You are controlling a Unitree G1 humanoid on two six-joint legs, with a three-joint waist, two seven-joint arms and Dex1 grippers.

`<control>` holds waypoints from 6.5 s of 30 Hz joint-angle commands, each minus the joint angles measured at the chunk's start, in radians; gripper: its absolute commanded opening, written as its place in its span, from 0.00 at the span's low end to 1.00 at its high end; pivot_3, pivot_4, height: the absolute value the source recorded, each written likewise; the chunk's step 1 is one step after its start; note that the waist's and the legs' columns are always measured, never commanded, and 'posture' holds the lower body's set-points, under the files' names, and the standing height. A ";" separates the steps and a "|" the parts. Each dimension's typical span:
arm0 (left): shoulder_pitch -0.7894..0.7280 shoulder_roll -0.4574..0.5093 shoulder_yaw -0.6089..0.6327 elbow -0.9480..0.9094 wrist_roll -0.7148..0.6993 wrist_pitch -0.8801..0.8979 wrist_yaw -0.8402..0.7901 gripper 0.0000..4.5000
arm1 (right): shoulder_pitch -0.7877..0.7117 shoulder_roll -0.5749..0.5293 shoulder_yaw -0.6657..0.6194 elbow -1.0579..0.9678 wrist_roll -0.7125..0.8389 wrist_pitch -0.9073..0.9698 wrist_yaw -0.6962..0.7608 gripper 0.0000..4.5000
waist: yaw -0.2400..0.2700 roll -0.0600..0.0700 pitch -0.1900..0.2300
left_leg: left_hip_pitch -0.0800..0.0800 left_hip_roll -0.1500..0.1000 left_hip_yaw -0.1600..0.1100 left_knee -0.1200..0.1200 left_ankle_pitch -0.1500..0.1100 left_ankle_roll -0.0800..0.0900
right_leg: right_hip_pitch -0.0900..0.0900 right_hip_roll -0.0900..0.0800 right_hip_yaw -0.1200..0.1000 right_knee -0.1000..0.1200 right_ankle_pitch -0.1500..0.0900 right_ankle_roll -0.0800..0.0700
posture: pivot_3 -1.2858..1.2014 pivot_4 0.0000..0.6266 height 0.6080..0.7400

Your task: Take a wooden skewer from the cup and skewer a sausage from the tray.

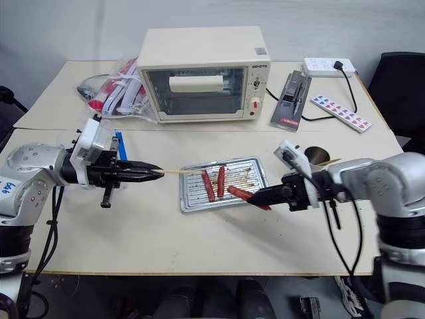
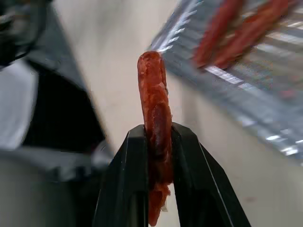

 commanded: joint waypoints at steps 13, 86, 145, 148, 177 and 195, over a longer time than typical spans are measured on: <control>-0.063 -0.015 -0.064 -0.106 -0.068 0.053 -0.106 0.00 | -0.017 -0.085 0.039 -0.054 0.290 0.004 -0.021 0.09 | 0.004 0.000 0.000 | 0.000 0.000 0.000 0.001 -0.001 0.001 | 0.000 0.000 0.000 0.000 0.000 0.000 | 0.52 0.24 1.00; -0.088 -0.011 -0.067 -0.107 -0.064 0.055 -0.159 0.00 | 0.041 -0.079 -0.002 -0.024 0.487 -0.012 -0.221 0.09 | 0.002 -0.001 0.000 | 0.000 0.000 0.000 0.001 -0.001 0.001 | 0.000 0.000 0.000 -0.001 0.000 0.000 | 0.52 0.24 1.00; -0.040 -0.132 -0.083 -0.162 -0.103 0.105 -0.045 0.00 | -0.024 -0.120 0.143 0.022 0.746 -0.145 -0.508 0.75 | 0.002 -0.001 0.000 | -0.001 0.001 0.000 0.001 -0.001 0.001 | 0.001 0.000 0.000 -0.003 0.000 0.000 | 0.52 0.24 1.00; 0.027 -0.129 -0.030 -0.175 -0.112 0.121 0.019 0.00 | -0.064 -0.124 0.099 0.050 0.675 -0.167 -0.492 0.75 | 0.001 -0.001 0.000 | -0.001 0.001 0.000 0.001 -0.001 0.001 | 0.000 0.000 0.000 -0.003 0.000 0.000 | 0.52 0.24 1.00; 0.531 -0.503 0.620 -0.332 -0.061 0.068 1.130 0.00 | 0.056 0.105 0.011 -0.319 0.017 -0.659 -0.494 0.99 | 0.032 -0.003 0.000 | 0.000 0.000 0.000 0.002 -0.002 0.002 | 0.002 0.000 0.000 -0.005 0.001 0.002 | 0.52 0.24 1.00; 0.382 -0.459 0.541 -0.036 0.018 0.002 1.155 0.27 | 0.082 0.153 0.004 -0.336 -0.065 -0.649 -0.499 1.00 | 0.025 -0.003 -0.001 | 0.000 0.000 0.001 0.001 -0.002 0.002 | 0.001 0.000 0.001 -0.005 0.001 0.002 | 0.52 0.24 1.00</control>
